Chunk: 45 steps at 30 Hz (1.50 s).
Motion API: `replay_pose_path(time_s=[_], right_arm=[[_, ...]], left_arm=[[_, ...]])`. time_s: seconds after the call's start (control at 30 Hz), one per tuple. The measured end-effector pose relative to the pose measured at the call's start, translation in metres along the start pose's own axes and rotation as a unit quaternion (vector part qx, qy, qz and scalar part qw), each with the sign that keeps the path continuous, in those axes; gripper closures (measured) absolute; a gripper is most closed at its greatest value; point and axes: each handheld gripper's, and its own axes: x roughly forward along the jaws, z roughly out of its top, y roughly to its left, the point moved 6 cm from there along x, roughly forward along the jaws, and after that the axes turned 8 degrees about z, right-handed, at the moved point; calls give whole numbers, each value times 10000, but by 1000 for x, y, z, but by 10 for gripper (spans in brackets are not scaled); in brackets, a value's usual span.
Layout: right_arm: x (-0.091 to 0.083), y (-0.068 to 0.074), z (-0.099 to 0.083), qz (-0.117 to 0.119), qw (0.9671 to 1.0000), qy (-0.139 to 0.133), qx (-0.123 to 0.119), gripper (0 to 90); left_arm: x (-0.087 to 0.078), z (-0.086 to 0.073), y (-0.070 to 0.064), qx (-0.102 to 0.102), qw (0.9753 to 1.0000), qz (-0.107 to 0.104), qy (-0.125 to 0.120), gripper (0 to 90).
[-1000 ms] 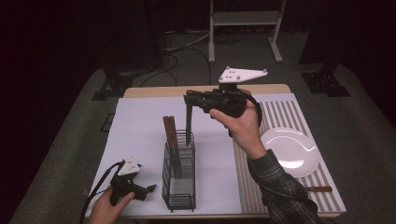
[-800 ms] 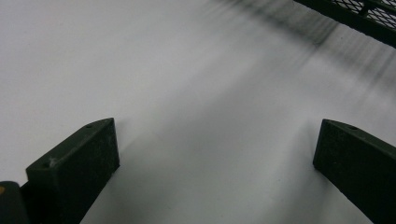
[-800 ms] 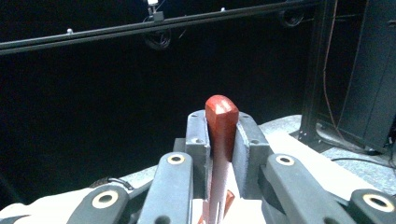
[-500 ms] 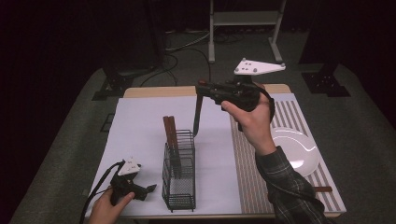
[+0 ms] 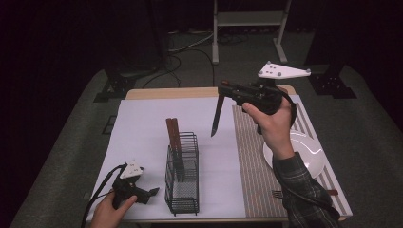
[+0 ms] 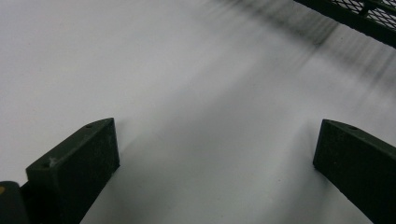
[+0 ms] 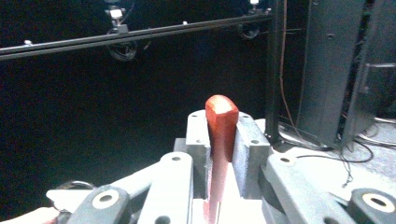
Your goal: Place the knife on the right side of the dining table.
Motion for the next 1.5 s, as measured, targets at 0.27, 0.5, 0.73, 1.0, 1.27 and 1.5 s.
replay_pose_path(time_s=[0.27,0.5,0.73,1.0,1.27,1.5], right_arm=[[-14,-18,-17,-333,9994,11,25,769],[-27,-39,-33,-627,9980,-18,105,769],[-40,-58,-48,-875,9957,-102,291,769],[-46,-80,-62,-1293,9911,-46,301,769],[-46,-98,-73,-1705,9851,-13,227,770],[-50,-111,-81,-1998,9796,2,230,770]], left_arm=[[0,0,0,-1,10000,-5,3,0],[0,0,0,-3,10000,-1,-6,0],[0,0,0,5,10000,3,-8,0],[0,0,0,8,10000,12,-16,0],[0,0,0,8,10000,15,-19,0],[0,0,0,6,10000,14,-18,0]])
